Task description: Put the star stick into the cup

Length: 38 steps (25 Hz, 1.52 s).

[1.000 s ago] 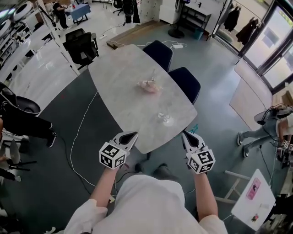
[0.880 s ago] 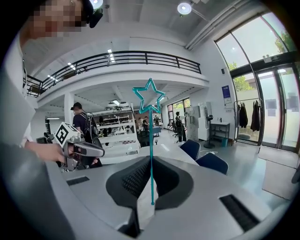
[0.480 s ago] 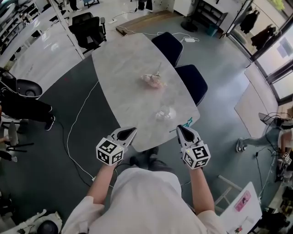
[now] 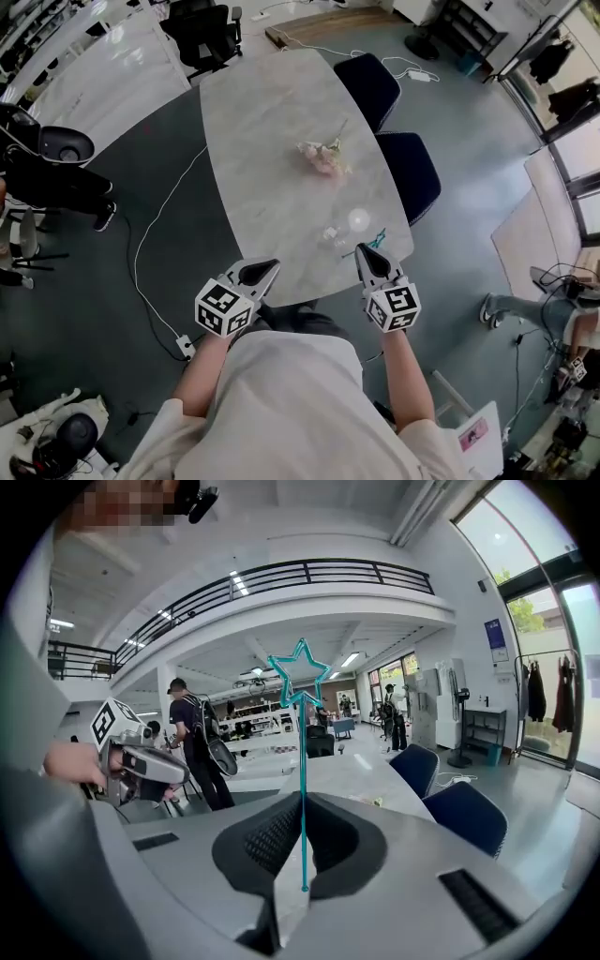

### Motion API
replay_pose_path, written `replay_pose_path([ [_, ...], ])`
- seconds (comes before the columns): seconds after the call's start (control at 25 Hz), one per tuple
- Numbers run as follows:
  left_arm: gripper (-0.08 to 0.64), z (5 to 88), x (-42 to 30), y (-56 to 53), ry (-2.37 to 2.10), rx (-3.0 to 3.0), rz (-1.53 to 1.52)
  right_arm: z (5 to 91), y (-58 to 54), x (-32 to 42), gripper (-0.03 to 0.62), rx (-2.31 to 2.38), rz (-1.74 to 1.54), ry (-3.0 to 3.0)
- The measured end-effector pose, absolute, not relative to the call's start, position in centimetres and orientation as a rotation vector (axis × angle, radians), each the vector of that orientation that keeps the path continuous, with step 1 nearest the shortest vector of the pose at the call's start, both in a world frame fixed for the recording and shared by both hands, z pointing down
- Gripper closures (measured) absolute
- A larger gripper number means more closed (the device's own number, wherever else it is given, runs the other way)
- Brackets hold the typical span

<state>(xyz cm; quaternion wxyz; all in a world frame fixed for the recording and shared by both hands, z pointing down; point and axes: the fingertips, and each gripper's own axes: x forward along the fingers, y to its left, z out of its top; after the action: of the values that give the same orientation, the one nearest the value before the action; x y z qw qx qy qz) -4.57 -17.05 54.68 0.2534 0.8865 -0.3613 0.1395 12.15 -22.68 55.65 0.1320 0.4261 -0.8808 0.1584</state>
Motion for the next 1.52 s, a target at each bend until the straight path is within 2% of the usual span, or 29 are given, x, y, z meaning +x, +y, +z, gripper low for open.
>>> replay_pose_path([
  [0.68, 0.538, 62.6, -2.8, -21.4, -1.049, 2.219, 0.426, 67.8, -32.1, 10.6, 0.577, 1.039, 0.465, -2.573],
  [1.52, 0.538, 68.9, -1.3, -23.4, -1.073, 2.065, 0.443, 80.8, -34.6, 10.5, 0.574, 0.872, 0.529, -2.425],
])
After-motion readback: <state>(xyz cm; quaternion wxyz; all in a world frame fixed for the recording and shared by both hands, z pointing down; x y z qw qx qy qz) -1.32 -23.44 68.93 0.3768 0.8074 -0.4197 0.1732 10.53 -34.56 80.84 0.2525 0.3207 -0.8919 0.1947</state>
